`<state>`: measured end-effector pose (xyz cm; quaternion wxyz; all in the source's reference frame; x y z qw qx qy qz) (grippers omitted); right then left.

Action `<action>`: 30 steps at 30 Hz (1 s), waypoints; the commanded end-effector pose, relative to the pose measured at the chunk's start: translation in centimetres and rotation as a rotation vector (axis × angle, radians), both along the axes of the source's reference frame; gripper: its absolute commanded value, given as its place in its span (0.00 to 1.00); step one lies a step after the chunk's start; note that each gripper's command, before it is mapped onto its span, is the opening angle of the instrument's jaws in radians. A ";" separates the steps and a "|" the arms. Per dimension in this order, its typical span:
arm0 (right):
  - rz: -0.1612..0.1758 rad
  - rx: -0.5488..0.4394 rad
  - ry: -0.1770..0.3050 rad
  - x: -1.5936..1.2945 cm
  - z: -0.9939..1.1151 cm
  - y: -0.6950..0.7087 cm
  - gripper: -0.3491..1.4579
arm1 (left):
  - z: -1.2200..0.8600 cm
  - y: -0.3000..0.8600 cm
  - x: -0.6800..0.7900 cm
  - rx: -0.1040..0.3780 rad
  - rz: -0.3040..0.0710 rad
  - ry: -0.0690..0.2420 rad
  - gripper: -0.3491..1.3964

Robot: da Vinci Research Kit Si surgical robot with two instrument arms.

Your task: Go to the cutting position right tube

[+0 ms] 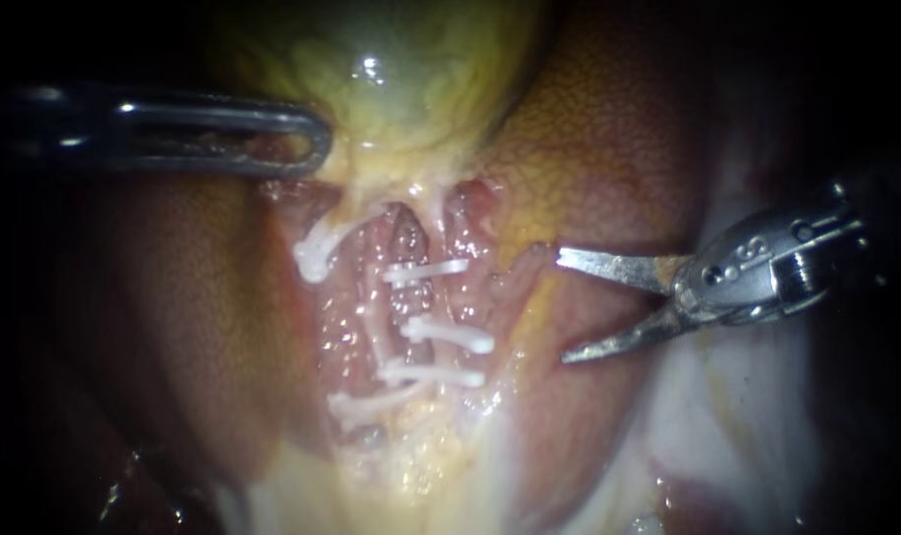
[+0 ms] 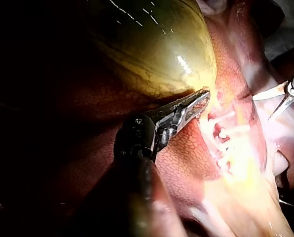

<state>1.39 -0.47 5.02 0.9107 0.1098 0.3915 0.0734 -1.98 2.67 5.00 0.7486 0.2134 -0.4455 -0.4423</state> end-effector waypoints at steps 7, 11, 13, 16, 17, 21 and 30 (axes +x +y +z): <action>0.002 0.001 -0.001 0.03 -0.02 0.01 0.97 | -0.09 0.06 0.13 -0.003 -0.017 0.000 0.00; 0.024 0.043 0.004 0.11 -0.04 0.02 0.97 | -0.07 0.05 0.11 -0.005 -0.019 0.001 0.00; 0.043 0.077 0.005 0.16 -0.04 0.03 0.97 | -0.07 0.04 0.10 -0.005 -0.020 0.002 0.00; 0.066 0.130 0.003 0.24 -0.03 0.04 0.97 | -0.07 0.04 0.10 -0.005 -0.020 0.002 0.00; 0.072 0.148 -0.001 0.27 -0.02 0.04 0.97 | -0.07 0.04 0.10 -0.005 -0.020 0.002 0.00; 0.096 0.223 -0.010 0.37 0.01 0.05 0.96 | -0.08 0.03 0.10 -0.005 -0.020 0.002 0.00; 0.179 0.389 -0.011 0.54 0.19 0.04 0.93 | -0.06 0.02 0.08 -0.006 -0.022 0.003 0.00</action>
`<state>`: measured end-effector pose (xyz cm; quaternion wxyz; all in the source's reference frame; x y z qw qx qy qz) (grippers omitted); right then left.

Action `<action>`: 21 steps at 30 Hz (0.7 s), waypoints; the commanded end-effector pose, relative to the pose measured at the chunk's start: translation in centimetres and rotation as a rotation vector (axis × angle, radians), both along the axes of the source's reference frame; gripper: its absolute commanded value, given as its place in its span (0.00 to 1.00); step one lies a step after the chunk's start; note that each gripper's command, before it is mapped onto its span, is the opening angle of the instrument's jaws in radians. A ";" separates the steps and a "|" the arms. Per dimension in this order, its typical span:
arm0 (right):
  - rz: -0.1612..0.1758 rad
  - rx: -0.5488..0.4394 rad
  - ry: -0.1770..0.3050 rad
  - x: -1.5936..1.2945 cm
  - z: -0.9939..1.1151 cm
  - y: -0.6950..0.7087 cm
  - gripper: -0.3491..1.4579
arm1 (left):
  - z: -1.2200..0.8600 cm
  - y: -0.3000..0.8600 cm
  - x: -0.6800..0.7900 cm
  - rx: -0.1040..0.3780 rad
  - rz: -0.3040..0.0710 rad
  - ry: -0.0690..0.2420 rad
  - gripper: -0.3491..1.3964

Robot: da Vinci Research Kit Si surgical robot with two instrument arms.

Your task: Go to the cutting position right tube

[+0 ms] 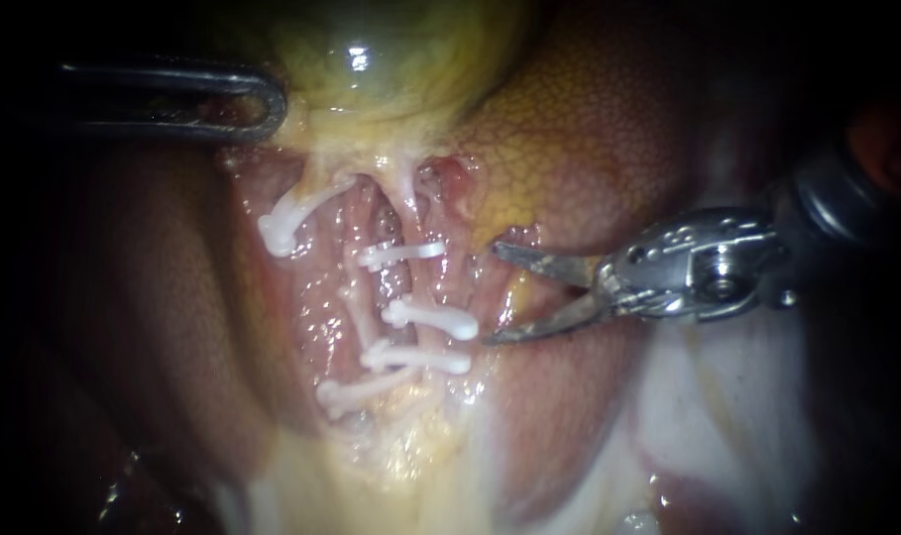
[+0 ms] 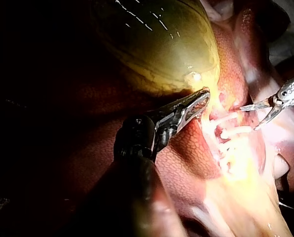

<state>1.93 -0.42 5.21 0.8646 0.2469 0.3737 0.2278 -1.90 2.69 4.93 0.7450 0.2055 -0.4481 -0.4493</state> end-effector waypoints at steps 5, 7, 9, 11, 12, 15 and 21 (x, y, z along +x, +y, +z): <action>0.011 0.051 0.011 0.07 0.14 -0.01 0.92 | 0.01 -0.01 -0.01 -0.002 -0.003 0.003 0.00; 0.012 0.067 0.016 0.10 0.20 -0.03 0.92 | 0.01 -0.01 -0.01 -0.002 -0.003 0.003 0.00; 0.017 0.086 0.019 0.14 0.26 -0.04 0.92 | 0.01 -0.01 -0.01 -0.002 -0.003 0.003 0.00; 0.019 0.101 0.022 0.18 0.31 -0.05 0.92 | 0.01 -0.01 -0.02 -0.002 -0.003 0.003 0.00; 0.019 0.108 0.025 0.20 0.34 -0.06 0.92 | 0.01 -0.01 -0.02 -0.002 -0.003 0.003 0.00; 0.004 0.132 0.038 0.28 0.42 -0.09 0.90 | 0.01 -0.01 -0.02 -0.002 -0.003 0.003 0.00; -0.032 0.170 0.129 0.38 0.52 -0.09 0.83 | 0.01 -0.02 -0.02 -0.003 -0.004 0.003 0.00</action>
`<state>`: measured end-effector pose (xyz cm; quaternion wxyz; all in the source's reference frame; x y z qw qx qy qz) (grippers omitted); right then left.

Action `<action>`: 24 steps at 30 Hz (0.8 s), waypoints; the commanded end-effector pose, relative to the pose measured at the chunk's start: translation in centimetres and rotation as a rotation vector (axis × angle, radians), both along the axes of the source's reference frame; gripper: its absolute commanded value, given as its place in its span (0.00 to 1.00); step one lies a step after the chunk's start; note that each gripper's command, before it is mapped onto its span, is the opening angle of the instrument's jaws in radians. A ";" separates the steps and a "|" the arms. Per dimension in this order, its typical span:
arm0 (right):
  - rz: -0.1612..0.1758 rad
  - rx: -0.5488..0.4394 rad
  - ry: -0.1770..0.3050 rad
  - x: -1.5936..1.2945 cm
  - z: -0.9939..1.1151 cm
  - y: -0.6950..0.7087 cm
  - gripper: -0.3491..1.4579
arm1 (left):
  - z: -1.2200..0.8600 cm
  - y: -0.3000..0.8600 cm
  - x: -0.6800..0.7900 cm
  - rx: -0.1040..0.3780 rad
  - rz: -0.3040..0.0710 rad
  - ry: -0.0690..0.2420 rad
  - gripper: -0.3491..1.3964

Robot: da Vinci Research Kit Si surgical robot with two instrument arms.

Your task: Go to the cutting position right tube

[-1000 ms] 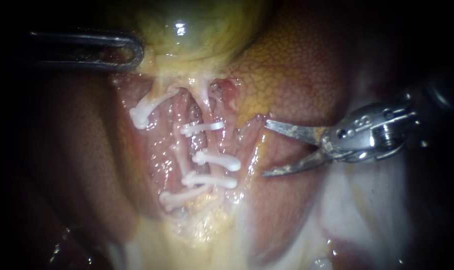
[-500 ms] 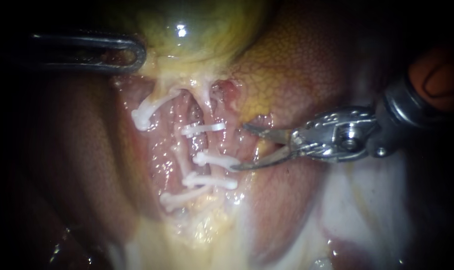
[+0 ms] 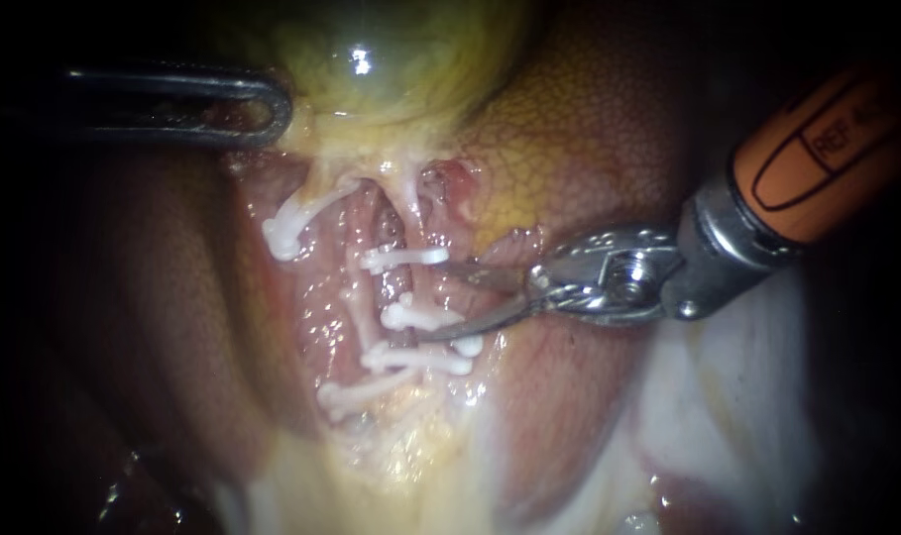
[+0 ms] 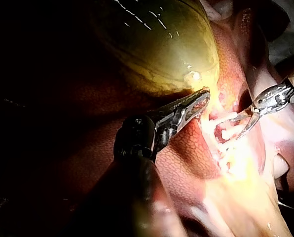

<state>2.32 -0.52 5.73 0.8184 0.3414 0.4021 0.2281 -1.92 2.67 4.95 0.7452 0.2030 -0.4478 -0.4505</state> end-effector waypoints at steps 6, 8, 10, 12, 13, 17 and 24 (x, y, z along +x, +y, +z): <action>-0.012 0.024 0.173 0.01 0.14 0.11 0.79 | 0.00 0.00 0.00 0.000 0.000 0.000 0.00; -0.015 0.029 0.233 0.01 0.19 0.16 0.77 | -0.01 0.00 0.00 0.000 0.000 0.000 0.00; -0.018 0.030 0.292 0.02 0.24 0.20 0.75 | -0.01 -0.01 0.00 0.000 0.000 0.000 0.00; -0.021 0.032 0.342 0.04 0.27 0.23 0.74 | -0.01 -0.01 -0.01 0.000 -0.001 0.001 0.00; -0.026 0.034 0.365 0.06 0.28 0.24 0.74 | -0.01 -0.01 -0.01 0.000 -0.001 0.001 0.00; -0.061 0.043 0.440 0.17 0.32 0.27 0.70 | -0.01 -0.01 -0.01 0.000 -0.001 0.001 0.00; -0.126 0.054 0.516 0.36 0.31 0.26 0.66 | -0.01 -0.01 -0.02 0.000 -0.001 0.001 0.00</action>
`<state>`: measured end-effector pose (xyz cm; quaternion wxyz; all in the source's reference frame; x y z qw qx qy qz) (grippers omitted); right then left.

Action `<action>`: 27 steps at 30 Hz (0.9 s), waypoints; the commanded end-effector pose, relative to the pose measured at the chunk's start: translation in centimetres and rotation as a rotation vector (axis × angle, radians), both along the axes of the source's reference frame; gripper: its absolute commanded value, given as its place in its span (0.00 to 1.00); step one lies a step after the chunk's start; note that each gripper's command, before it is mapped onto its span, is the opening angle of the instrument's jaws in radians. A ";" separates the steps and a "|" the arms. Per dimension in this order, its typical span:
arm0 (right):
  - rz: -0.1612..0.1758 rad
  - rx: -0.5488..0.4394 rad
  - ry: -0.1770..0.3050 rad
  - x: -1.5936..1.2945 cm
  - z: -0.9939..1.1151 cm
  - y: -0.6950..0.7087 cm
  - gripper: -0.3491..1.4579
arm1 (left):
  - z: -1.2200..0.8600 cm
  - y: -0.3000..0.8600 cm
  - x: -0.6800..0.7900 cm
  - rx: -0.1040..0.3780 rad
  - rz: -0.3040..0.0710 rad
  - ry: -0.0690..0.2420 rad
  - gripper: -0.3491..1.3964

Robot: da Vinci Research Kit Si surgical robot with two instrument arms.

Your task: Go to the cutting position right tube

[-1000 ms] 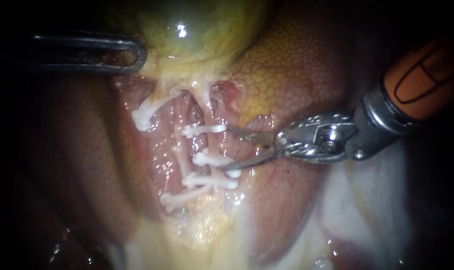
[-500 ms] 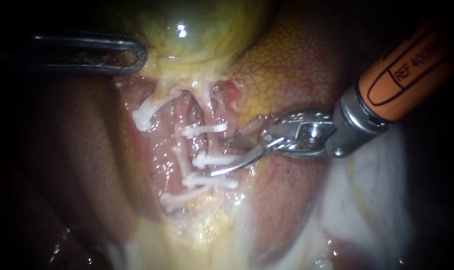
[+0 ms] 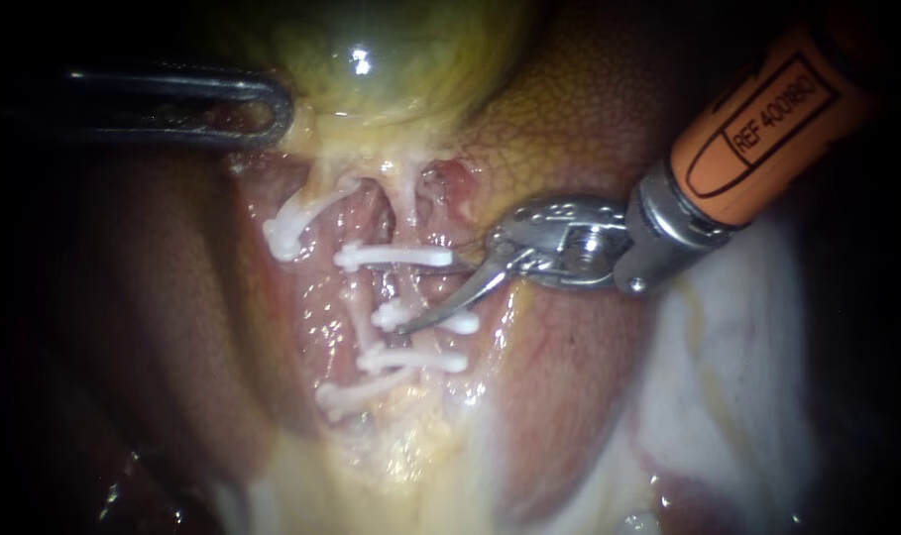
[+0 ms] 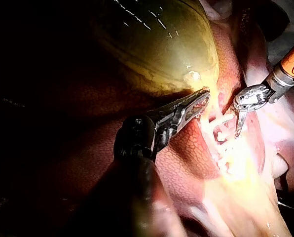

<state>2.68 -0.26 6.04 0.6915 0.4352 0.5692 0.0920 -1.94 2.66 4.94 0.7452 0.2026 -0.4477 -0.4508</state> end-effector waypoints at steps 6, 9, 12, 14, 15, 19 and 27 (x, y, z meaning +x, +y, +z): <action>0.002 0.010 0.032 0.08 0.02 -0.01 0.63 | 0.00 0.00 -0.01 0.001 0.001 -0.001 0.00; 0.006 0.022 0.037 0.11 0.04 -0.04 0.62 | 0.00 0.00 -0.01 0.001 0.001 -0.001 0.00; 0.016 0.048 0.043 0.14 0.06 -0.06 0.62 | 0.00 0.00 -0.01 0.001 0.001 -0.001 0.00; 0.022 0.069 0.050 0.16 0.08 -0.07 0.62 | 0.00 0.00 -0.02 0.001 0.001 -0.001 0.00; 0.024 0.077 0.056 0.17 0.08 -0.07 0.62 | 0.00 0.00 -0.02 0.001 0.001 -0.001 0.00; 0.023 0.093 0.072 0.21 0.09 -0.07 0.62 | 0.01 -0.01 -0.02 0.001 0.003 -0.003 0.00; 0.038 0.112 0.103 0.24 0.09 -0.06 0.62 | 0.02 -0.02 -0.04 0.001 0.002 -0.002 0.00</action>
